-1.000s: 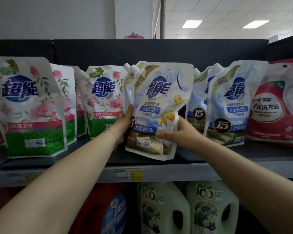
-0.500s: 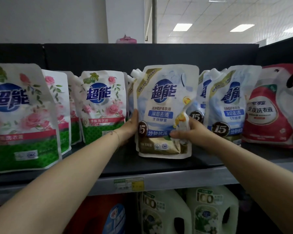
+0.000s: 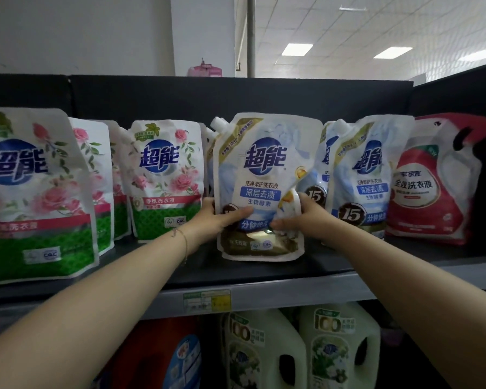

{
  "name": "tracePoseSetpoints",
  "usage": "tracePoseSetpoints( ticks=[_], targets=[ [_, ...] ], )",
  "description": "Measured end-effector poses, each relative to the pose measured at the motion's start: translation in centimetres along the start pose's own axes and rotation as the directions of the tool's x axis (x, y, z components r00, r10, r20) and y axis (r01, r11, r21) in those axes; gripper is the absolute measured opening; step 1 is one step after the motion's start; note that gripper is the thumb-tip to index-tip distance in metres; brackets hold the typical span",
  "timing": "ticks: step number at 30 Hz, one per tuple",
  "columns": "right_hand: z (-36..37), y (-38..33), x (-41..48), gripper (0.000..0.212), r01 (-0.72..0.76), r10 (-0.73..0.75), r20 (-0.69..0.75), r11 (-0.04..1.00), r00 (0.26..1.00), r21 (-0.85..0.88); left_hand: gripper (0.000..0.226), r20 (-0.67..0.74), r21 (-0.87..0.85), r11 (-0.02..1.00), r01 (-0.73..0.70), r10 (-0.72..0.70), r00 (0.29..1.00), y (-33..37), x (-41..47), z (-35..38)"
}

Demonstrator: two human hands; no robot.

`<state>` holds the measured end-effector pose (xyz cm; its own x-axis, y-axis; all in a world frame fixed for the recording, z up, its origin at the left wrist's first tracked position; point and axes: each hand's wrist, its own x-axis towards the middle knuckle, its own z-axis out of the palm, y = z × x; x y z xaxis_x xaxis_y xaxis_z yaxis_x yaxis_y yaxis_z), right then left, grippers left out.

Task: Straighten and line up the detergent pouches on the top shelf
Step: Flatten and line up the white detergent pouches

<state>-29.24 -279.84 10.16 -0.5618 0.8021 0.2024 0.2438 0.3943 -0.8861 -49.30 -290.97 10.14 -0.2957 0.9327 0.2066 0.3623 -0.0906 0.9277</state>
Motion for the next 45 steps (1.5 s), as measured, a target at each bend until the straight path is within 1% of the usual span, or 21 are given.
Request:
tracePoseSetpoints(
  ticks=[2,7,11,15,17,19,21,23,25,27,29,31,32,34,36,38,39,41,42,43,45],
  targets=[
    [-0.4,0.3,0.2,0.099,0.006,-0.013,0.09,0.997,0.996,0.073,0.09,0.026,0.013,1.0,0.011,-0.011,1.0,-0.3,0.1,0.2],
    [-0.6,0.3,-0.1,0.047,0.025,-0.06,0.2,0.984,0.978,0.176,0.081,0.024,0.152,0.986,-0.068,0.065,0.998,-0.4,-0.6,0.3],
    [-0.1,0.7,0.2,0.044,-0.006,-0.043,0.226,0.977,0.973,0.212,0.094,0.023,0.169,0.978,-0.125,0.123,0.992,-0.9,-1.0,0.2],
    [0.7,0.4,0.4,0.034,-0.007,-0.05,0.224,0.969,0.973,0.245,0.127,-0.048,0.201,0.972,-0.121,0.133,0.99,-1.3,-0.8,-0.1],
    [1.0,0.0,0.4,0.032,0.03,-0.068,0.179,0.978,0.982,0.208,0.14,-0.119,0.234,0.963,-0.133,0.164,0.979,-1.4,-1.1,-0.1],
    [1.2,-0.3,0.2,0.048,0.117,-0.126,0.073,0.986,0.989,0.119,0.144,-0.199,0.283,0.933,-0.223,0.285,0.938,-1.5,-1.7,0.2],
    [1.4,-0.2,-0.5,0.077,0.202,-0.201,-0.043,0.979,0.979,0.021,0.143,-0.257,0.472,0.832,-0.292,0.447,0.857,-1.3,-2.5,0.6],
    [1.5,0.0,-1.5,0.087,0.286,-0.293,-0.095,0.955,0.951,-0.085,0.135,-0.21,0.71,0.631,-0.312,0.612,0.762,-1.2,-3.1,0.7],
    [1.2,0.1,-2.3,0.069,0.348,-0.364,-0.114,0.927,0.924,-0.143,0.121,-0.061,0.863,0.39,-0.322,0.713,0.699,-1.2,-3.3,0.6],
    [0.8,-0.2,-2.4,0.043,0.33,-0.33,-0.143,0.944,0.933,-0.022,0.108,0.099,0.935,0.163,-0.314,0.731,0.675,-0.8,-3.3,0.9],
    [0.6,-0.6,-2.1,0.025,0.262,-0.249,-0.164,0.963,0.954,0.058,0.107,0.227,0.949,0.003,-0.316,0.688,0.689,-0.1,-3.2,1.4],
    [0.5,-0.7,-1.7,0.016,0.243,-0.242,-0.177,0.97,0.954,-0.016,0.115,0.281,0.942,-0.029,-0.335,0.617,0.735,0.3,-2.7,2.0],
    [0.5,-0.6,-1.6,0.014,0.249,-0.252,-0.195,0.968,0.948,-0.04,0.12,0.276,0.934,0.027,-0.355,0.574,0.771,0.4,-2.3,2.2],
    [0.2,-0.1,-1.4,0.013,0.25,-0.236,-0.235,0.968,0.943,0.029,0.127,0.247,0.923,0.139,-0.358,0.497,0.832,0.6,-1.5,2.4],
    [-0.1,0.4,-1.4,0.01,0.217,-0.173,-0.25,0.963,0.953,0.162,0.128,0.226,0.931,0.159,-0.328,0.455,0.861,0.6,-1.0,2.4],
    [-0.2,0.7,-1.5,0.011,0.197,-0.14,-0.296,0.966,0.945,0.17,0.127,0.222,0.935,0.16,-0.318,0.438,0.871,0.6,-0.7,2.4],
    [0.0,0.7,-1.7,0.012,0.217,-0.171,-0.351,0.971,0.921,0.097,0.127,0.221,0.937,0.156,-0.313,0.429,0.876,0.6,-0.7,2.5],
    [0.3,0.8,-2.5,0.029,0.327,-0.381,-0.423,0.924,0.822,-0.196,0.127,0.222,0.945,0.136,-0.299,0.406,0.887,0.7,-0.8,2.7],
    [0.3,0.8,-2.9,0.05,0.387,-0.521,-0.359,0.838,0.774,-0.384,0.126,0.217,0.949,0.127,-0.288,0.397,0.892,0.7,-0.8,2.8],
    [0.3,0.7,-3.2,0.075,0.424,-0.616,-0.217,0.716,0.757,-0.554,0.125,0.206,0.954,0.124,-0.273,0.389,0.898,0.7,-0.8,3.0],
    [0.2,0.6,-3.2,0.113,0.436,-0.612,0.074,0.469,0.788,-0.768,0.124,0.174,0.962,0.128,-0.24,0.386,0.906,0.6,-0.7,3.4]
  ],
)
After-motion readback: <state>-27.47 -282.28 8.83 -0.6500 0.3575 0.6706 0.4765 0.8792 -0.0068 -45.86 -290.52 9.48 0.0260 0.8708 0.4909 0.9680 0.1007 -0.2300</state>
